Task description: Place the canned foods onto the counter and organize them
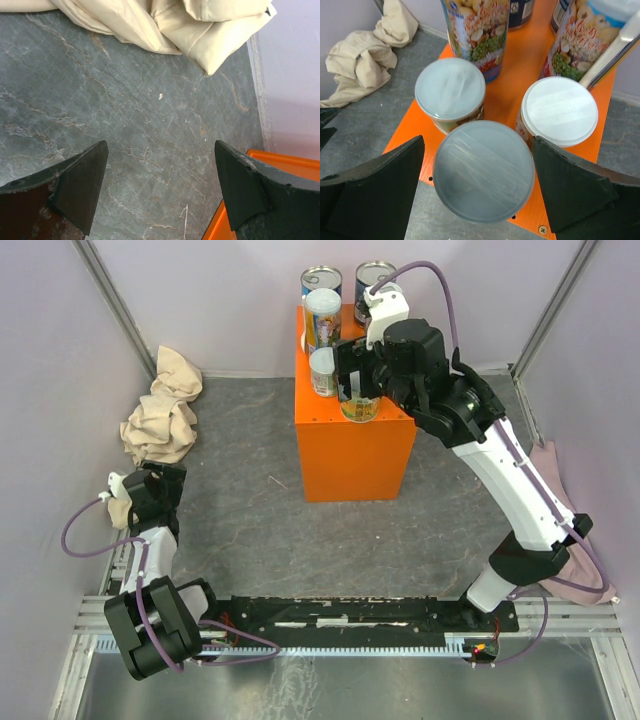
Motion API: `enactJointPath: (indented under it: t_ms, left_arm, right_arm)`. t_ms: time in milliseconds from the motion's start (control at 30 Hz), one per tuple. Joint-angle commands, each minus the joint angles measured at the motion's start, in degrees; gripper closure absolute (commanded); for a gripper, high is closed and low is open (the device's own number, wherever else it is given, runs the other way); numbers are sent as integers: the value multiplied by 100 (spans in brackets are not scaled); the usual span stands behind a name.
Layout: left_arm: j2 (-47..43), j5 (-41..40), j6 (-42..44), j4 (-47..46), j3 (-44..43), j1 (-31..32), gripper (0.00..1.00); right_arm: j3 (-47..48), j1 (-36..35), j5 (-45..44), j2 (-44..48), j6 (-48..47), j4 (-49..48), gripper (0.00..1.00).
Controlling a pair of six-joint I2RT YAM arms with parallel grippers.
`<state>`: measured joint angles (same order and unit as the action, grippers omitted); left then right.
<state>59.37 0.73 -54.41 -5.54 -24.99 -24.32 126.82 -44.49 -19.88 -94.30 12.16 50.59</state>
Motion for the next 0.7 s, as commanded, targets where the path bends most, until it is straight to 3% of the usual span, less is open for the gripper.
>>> enactJointPath:
  t_ms: [0,133,333,433,667]
  left_arm:
    - [13,271,-151,-509,18,-44,8]
    - [-29,437,-84,-807,64,-28,13]
    - [-53,409,105,-909,17,31,19]
    - [-58,365,172,-982,2,127,20]
    - [-59,25,657,-1031,-298,997,22]
  right_arm:
    - [40,24,157,498,-358,-970,4]
    - [-882,25,-128,1320,-500,-2008,4]
    - [-2715,129,-2640,2481,-841,-2908,1]
    - [-3502,539,-3298,2911,-600,-2768,1]
    - [-5171,2133,-2405,3213,696,-1604,1]
